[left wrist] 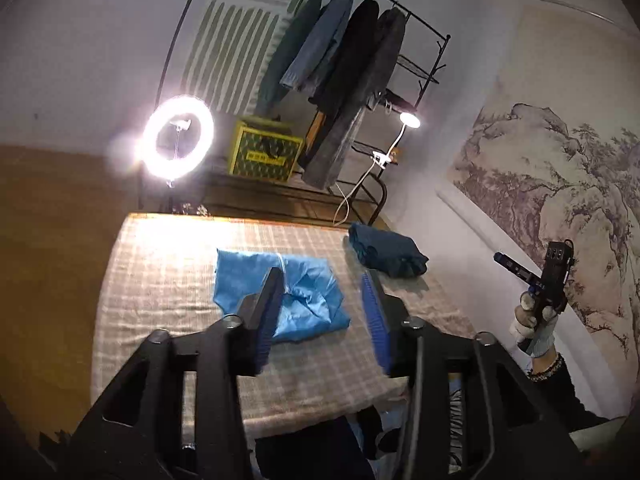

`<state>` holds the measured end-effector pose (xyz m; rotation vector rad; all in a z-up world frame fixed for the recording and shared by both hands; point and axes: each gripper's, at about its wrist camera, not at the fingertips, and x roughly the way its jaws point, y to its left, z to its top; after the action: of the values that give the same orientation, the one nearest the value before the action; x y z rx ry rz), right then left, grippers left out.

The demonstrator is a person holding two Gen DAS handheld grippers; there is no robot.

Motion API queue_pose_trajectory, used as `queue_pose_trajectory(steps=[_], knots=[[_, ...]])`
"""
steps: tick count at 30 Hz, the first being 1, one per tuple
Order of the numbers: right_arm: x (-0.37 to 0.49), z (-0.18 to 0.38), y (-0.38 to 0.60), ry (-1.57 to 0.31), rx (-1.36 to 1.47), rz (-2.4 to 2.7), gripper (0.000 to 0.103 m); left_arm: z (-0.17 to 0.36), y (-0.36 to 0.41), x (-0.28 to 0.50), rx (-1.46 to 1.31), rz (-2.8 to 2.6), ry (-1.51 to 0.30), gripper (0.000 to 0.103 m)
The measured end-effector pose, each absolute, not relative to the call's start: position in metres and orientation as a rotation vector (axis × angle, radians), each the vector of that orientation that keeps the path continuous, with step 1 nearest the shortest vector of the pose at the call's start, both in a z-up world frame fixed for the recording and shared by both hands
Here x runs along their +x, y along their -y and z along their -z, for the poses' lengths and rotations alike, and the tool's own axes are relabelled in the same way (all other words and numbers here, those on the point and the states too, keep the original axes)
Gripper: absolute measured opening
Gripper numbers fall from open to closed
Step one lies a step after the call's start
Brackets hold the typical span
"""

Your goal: Fold large clothes

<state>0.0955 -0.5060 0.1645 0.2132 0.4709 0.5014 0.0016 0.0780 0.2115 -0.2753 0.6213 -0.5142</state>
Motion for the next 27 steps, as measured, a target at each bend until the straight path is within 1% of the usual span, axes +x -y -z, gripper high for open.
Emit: queue_pose_trajectory(steps=[1, 4, 6, 13, 18, 21, 24, 27], knots=[[0.094, -0.166, 0.506, -0.465, 0.213, -0.492, 0.048, -0.206, -0.077, 0.006, -0.286, 0.519, -0.627, 0.057], [0.1, -0.153, 0.505, -0.488, 0.246, -0.491, 0.05, -0.169, -0.072, 0.028, -0.34, 0.524, -0.687, 0.058], [0.109, -0.135, 0.501, -0.536, 0.285, -0.493, 0.05, -0.13, -0.069, 0.056, -0.403, 0.515, -0.747, 0.058], [0.167, -0.036, 0.459, -0.765, 0.433, -0.476, 0.05, -0.005, -0.066, 0.163, -0.566, 0.427, -0.877, 0.058], [0.207, 0.045, 0.414, -0.944, 0.461, -0.457, 0.05, 0.064, -0.08, 0.219, -0.692, 0.375, -0.936, 0.058], [0.227, 0.085, 0.397, -1.035, 0.505, -0.465, 0.05, 0.091, -0.084, 0.247, -0.702, 0.343, -0.993, 0.061], [0.244, 0.11, 0.392, -1.093, 0.556, -0.47, 0.05, 0.116, -0.088, 0.273, -0.722, 0.318, -1.027, 0.062], [0.259, 0.131, 0.391, -1.135, 0.622, -0.473, 0.054, 0.144, -0.088, 0.291, -0.783, 0.31, -1.074, 0.062]])
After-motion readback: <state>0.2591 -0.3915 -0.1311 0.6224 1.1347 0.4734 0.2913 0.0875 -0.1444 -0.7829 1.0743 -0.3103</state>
